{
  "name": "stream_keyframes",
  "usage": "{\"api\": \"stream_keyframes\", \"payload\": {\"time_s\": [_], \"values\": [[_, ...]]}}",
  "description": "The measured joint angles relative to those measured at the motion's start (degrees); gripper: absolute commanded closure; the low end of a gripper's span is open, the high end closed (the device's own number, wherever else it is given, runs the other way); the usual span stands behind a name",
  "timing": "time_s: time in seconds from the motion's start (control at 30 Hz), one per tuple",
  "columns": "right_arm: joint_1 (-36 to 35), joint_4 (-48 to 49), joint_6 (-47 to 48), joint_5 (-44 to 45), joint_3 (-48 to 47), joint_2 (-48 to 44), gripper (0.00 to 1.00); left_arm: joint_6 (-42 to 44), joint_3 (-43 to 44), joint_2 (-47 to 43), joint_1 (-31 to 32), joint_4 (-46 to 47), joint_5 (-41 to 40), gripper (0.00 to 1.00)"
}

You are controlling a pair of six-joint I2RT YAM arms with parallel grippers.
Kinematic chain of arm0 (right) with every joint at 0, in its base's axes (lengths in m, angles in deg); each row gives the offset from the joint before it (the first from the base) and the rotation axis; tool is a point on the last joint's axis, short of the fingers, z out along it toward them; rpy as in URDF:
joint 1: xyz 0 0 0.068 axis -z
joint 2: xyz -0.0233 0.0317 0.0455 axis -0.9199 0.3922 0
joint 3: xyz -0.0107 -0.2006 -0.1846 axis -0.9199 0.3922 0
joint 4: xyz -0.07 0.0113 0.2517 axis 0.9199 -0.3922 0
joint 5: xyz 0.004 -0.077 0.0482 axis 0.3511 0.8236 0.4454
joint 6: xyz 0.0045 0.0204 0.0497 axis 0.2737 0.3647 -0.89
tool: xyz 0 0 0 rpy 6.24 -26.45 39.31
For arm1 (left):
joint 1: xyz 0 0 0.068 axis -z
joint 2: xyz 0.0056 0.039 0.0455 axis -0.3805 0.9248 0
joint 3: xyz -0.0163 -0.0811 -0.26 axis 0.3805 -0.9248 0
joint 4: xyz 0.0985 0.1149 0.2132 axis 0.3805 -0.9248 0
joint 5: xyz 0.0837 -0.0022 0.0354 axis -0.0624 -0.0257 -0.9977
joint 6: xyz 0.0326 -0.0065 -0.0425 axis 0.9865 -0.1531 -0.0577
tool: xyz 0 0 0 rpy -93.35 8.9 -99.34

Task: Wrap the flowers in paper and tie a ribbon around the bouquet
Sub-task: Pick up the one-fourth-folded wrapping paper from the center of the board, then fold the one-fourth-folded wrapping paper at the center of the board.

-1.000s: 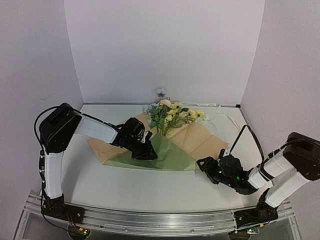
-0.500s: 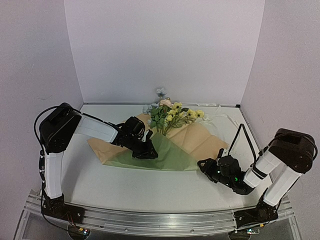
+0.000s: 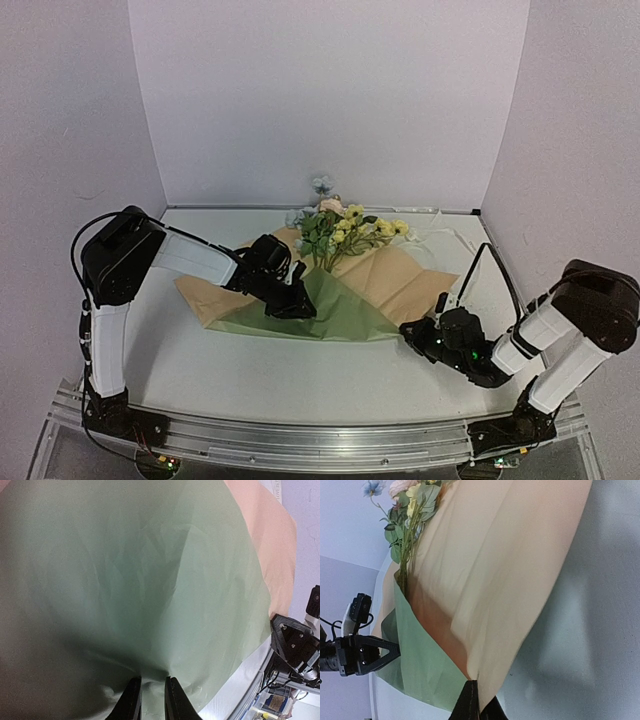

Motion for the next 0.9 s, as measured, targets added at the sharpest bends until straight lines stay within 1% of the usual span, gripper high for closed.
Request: {"api": "stream_keyframes", "payload": {"time_s": [0.27, 0.43, 0.67, 0.9], "values": [[-1.46, -14.97, 4.78, 1.56, -6.36, -10.62, 1.00, -0.47, 0.23, -0.09, 0.00, 0.14, 2.51, 0.79], [-2.75, -20.96, 6.60, 3.07, -8.94, -11.39, 1.00, -1.61, 1.12, -1.14, 0.04, 0.71, 5.15, 0.78], [-4.15, -28.65, 7.92, 5.55, -11.65, -11.39, 1.00, -3.01, 2.90, -1.30, 1.44, 2.99, 9.20, 0.81], [-5.18, -33.77, 8.49, 7.65, -15.19, -11.41, 1.00, -3.04, 9.50, 3.25, 4.39, 3.57, 12.72, 0.81]]}}
